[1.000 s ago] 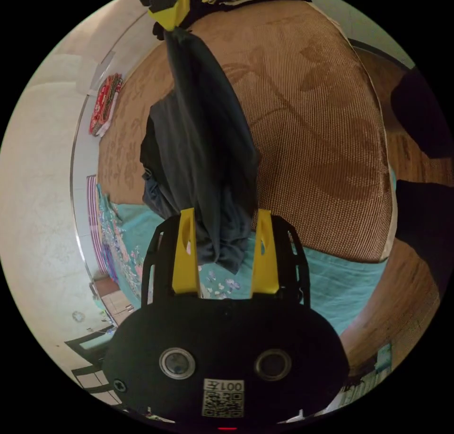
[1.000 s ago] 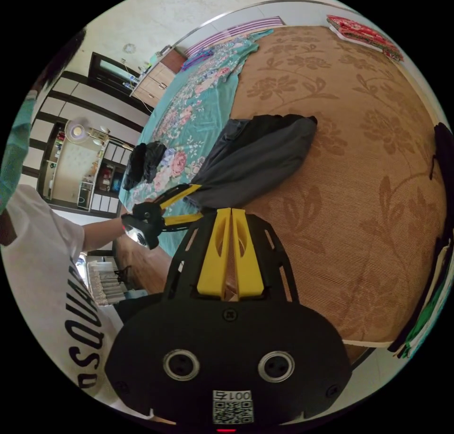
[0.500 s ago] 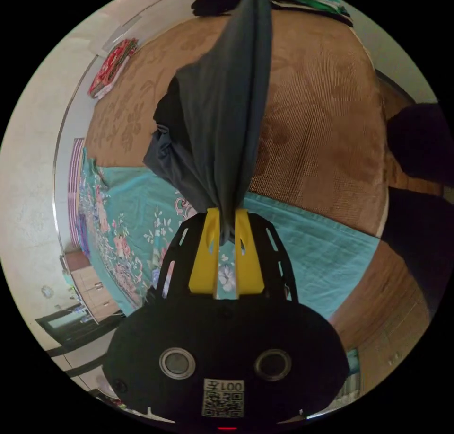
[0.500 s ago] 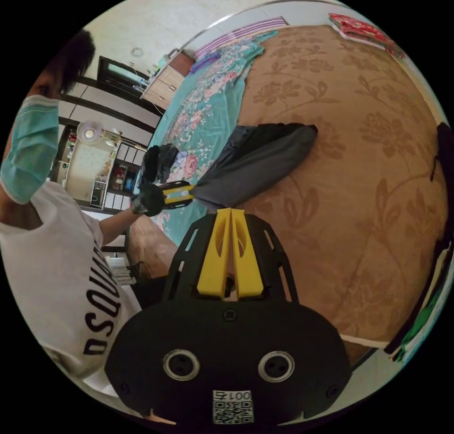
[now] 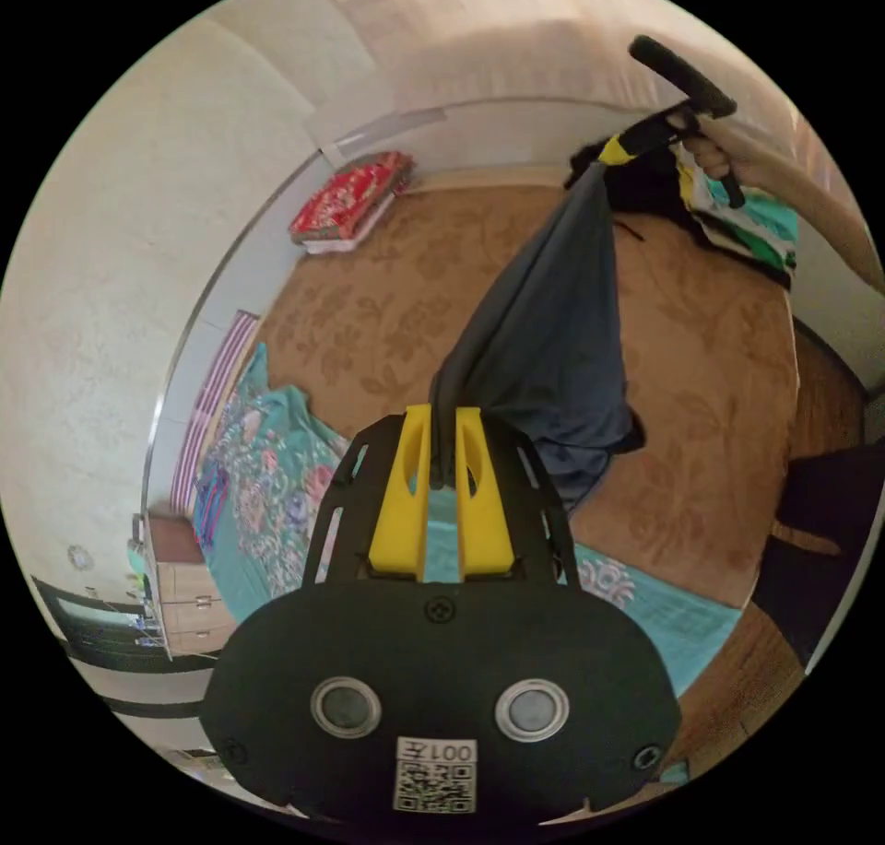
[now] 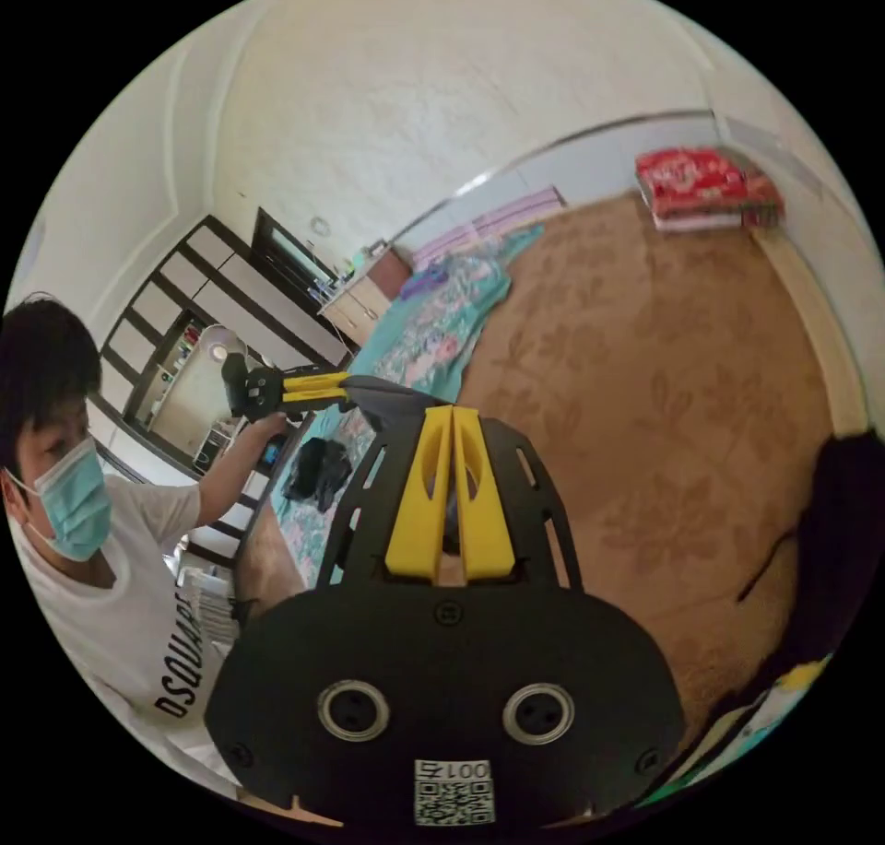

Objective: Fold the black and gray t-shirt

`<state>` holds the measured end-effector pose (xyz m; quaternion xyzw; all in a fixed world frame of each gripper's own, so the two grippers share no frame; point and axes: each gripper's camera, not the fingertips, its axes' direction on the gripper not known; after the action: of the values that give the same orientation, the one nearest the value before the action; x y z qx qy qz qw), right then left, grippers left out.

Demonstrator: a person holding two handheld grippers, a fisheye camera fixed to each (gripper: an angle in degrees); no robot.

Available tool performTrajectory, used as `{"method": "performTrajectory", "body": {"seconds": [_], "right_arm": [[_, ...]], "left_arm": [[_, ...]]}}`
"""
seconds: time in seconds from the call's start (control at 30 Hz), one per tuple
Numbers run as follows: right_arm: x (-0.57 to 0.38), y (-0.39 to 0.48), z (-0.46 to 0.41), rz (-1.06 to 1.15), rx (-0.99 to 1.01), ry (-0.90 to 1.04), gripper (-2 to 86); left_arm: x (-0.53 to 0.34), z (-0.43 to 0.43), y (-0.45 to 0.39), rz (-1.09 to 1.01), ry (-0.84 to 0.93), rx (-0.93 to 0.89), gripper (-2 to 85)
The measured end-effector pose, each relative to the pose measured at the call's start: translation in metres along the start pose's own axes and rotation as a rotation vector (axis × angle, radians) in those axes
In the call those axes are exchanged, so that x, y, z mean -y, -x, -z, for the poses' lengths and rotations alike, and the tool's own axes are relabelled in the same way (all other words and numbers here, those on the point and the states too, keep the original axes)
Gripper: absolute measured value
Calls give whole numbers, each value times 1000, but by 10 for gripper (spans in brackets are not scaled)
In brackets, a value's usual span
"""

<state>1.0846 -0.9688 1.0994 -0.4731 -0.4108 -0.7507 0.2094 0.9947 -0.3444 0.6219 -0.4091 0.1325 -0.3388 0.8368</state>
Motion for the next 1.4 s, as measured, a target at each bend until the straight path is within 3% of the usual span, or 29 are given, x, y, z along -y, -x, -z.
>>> {"method": "performTrajectory", "body": {"seconds": [0.17,0.27,0.4,0.47,0.63,0.73,0.97,1.17,1.4], "right_arm": [[12,-21,81,145,-88,-65,0],[-19,-39,108,189,-197,-5,1],[-91,-86,120,143,-189,79,1],[-155,-126,117,52,-149,181,1],[-291,-177,125,-147,-110,442,1],[-340,-181,158,-165,-117,518,0],[-385,-152,299,-184,-110,374,0],[-420,-83,459,-250,-106,122,-1],[-477,-11,627,-277,-215,-99,-1]], "left_arm": [[64,48,-15,103,-88,1,45],[89,65,-70,61,-79,47,45],[104,54,-174,68,9,126,45],[104,43,-225,73,76,105,45],[102,43,-379,-14,318,-146,45],[116,79,-437,-91,328,-177,45],[170,175,-478,-66,225,-274,43],[219,287,-478,2,30,-584,44],[324,407,-539,-318,-161,-659,43]]}}
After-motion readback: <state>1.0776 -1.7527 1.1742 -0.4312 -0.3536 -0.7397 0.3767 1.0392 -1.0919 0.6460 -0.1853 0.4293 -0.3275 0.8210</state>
